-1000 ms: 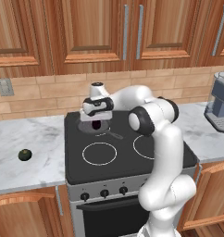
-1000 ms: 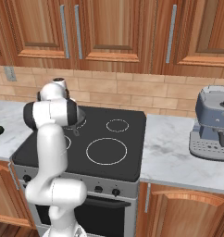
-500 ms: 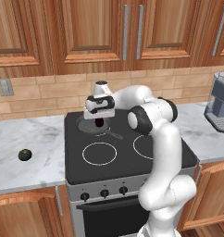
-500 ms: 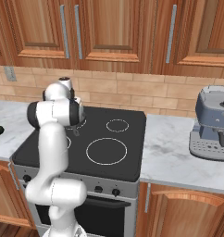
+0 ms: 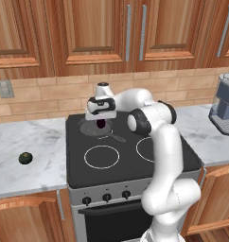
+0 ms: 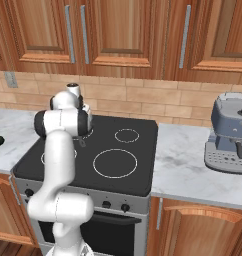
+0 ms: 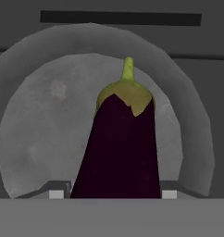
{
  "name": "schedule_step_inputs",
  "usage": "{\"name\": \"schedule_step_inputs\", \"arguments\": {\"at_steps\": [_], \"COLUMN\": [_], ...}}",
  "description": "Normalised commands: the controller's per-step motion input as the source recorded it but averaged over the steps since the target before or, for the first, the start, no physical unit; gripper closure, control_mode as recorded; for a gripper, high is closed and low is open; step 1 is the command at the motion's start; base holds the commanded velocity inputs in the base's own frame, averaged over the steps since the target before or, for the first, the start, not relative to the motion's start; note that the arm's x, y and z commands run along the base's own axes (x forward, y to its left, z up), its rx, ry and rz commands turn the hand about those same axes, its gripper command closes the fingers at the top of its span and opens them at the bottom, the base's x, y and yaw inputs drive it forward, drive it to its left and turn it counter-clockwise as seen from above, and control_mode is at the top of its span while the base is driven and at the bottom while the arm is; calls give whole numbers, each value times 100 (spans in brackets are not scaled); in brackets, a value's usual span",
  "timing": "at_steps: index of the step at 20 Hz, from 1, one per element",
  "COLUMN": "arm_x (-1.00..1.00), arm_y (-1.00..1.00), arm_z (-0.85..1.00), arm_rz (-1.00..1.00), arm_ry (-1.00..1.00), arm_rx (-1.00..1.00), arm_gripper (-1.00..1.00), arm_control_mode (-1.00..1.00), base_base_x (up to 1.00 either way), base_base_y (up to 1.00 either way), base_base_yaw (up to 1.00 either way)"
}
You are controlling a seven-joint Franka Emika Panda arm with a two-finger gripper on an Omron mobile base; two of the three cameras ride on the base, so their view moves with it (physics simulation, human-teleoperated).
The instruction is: Put the squash and eggplant in the pan. Then turn on the rear left burner and set the heat to medium.
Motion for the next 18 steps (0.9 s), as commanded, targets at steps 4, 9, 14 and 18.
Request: {"name": "schedule_step_inputs", "arguments": {"at_steps": [4,9,14,18], "arm_x": [6,0,0,0], "arm_y": [0,0,0,0], "arm_z": [-13,-16,-17,-24], "arm_rz": [0,0,0,0], "arm_ry": [2,0,0,1], "arm_rx": [0,0,0,0], "arm_gripper": [100,100,100,100], "arm_control_mode": [-100,-100,-100,-100], "base_base_x": [0,0,0,0], "base_base_y": [0,0,0,0], "base_base_yaw": [0,0,0,0]}}
